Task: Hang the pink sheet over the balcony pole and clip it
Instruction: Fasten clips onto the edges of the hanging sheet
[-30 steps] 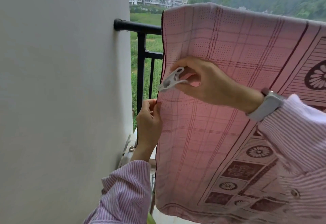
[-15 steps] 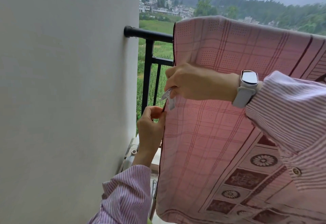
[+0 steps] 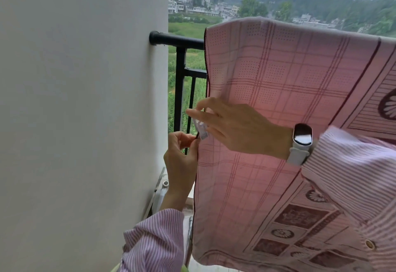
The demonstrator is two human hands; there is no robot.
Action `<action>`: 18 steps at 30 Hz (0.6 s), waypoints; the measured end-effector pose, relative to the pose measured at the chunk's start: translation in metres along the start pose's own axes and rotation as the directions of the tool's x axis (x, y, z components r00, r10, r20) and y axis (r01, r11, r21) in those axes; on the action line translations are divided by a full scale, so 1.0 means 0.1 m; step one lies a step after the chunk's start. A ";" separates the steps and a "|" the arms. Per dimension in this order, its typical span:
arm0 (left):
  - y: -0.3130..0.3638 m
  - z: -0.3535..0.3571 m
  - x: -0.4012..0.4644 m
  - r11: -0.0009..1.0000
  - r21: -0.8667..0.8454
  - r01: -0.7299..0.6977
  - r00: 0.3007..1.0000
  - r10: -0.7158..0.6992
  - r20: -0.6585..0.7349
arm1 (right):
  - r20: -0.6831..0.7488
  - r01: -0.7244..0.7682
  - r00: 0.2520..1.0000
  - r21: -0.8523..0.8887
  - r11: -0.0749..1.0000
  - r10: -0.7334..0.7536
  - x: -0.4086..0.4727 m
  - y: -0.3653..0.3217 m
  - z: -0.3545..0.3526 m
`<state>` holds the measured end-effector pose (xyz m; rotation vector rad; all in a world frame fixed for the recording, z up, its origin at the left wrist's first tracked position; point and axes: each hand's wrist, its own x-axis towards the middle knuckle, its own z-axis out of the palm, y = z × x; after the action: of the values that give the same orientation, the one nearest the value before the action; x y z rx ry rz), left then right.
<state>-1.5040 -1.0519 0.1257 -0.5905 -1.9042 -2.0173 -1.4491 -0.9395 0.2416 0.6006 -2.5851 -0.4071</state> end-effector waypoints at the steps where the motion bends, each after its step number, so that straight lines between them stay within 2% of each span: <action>1: 0.01 0.00 -0.01 1.000 0.003 0.004 1.000 -0.004 -0.006 | -0.051 -0.021 0.998 0.038 0.999 0.023 -0.10 -0.02 0.03; 4: 0.02 0.01 -0.10 0.998 0.068 0.010 0.999 -0.008 -0.032 | -0.241 -0.146 0.954 0.149 0.978 0.179 -0.53 -0.09 0.21; 6: -0.02 0.03 -0.27 0.986 0.162 0.047 0.999 -0.043 -0.024 | -0.283 -0.259 0.902 0.253 0.932 0.327 -0.90 -0.18 0.36; 9: -0.15 0.11 -0.79 0.930 0.367 0.027 0.998 -0.044 0.039 | -0.189 -0.426 0.843 0.337 0.840 0.503 -1.58 -0.44 0.61; 11: -0.19 0.30 -1.27 0.897 0.440 -0.050 0.977 -0.047 0.208 | -0.085 -0.570 0.771 0.351 0.743 0.631 -2.16 -0.60 0.75; 14: -0.21 0.83 -2.03 0.814 0.532 -0.233 0.856 -0.088 0.510 | 0.067 -0.766 0.613 0.294 0.571 0.787 -3.24 -0.76 0.86; 18: 0.06 1.79 -2.82 0.708 0.512 -0.487 0.629 -0.123 0.768 | 0.212 -0.939 0.340 0.118 0.321 0.916 -4.73 -0.84 0.64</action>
<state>-1.2407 -0.8903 -0.0012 -1.5058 -2.6522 -0.7365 -1.0720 -0.7754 -0.0149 -0.9603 -2.5613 0.2846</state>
